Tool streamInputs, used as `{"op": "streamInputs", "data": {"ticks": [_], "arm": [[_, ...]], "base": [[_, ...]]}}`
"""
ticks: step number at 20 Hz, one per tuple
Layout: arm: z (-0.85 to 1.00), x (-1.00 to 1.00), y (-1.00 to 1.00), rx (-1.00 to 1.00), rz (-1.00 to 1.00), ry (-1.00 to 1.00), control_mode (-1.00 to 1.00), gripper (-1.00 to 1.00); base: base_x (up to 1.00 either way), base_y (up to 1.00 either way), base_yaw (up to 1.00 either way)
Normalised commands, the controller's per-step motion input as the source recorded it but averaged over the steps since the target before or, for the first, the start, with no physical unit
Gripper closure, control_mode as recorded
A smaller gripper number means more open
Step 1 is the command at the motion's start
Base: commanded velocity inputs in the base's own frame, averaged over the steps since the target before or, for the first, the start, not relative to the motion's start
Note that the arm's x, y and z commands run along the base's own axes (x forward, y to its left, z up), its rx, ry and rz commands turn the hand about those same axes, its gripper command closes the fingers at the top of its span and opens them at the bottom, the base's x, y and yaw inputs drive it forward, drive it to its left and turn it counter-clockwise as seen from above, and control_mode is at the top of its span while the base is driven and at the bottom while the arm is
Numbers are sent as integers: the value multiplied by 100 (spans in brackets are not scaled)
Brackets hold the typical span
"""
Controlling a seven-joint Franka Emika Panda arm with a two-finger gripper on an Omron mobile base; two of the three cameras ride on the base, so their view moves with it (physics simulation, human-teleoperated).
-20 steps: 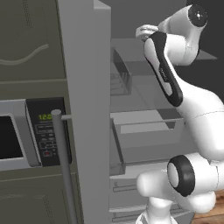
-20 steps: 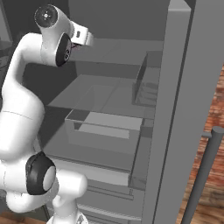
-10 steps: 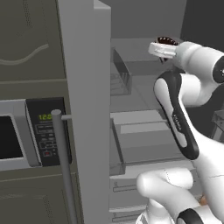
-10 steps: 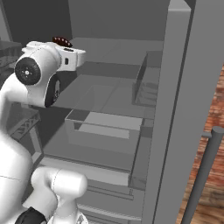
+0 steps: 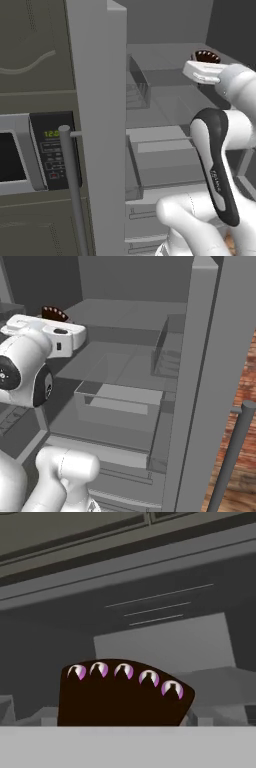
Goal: Take the cake and cupcake from the fridge and place them on the empty tray on the dining counter.
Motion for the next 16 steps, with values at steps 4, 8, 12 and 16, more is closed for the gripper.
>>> {"op": "streamInputs", "data": {"ticks": [4, 8, 12, 16], "arm": [[31, -100, 0, 0, 0, 36, -100, 100], [11, -100, 0, 0, 0, 33, -100, 100], [-23, -91, 0, 0, 0, -1, -100, 100], [-14, -92, -10, 0, 0, 2, -100, 100]], "base": [[0, 0, 0], [0, 0, 0], [0, 0, 0], [0, 0, 0]]}}
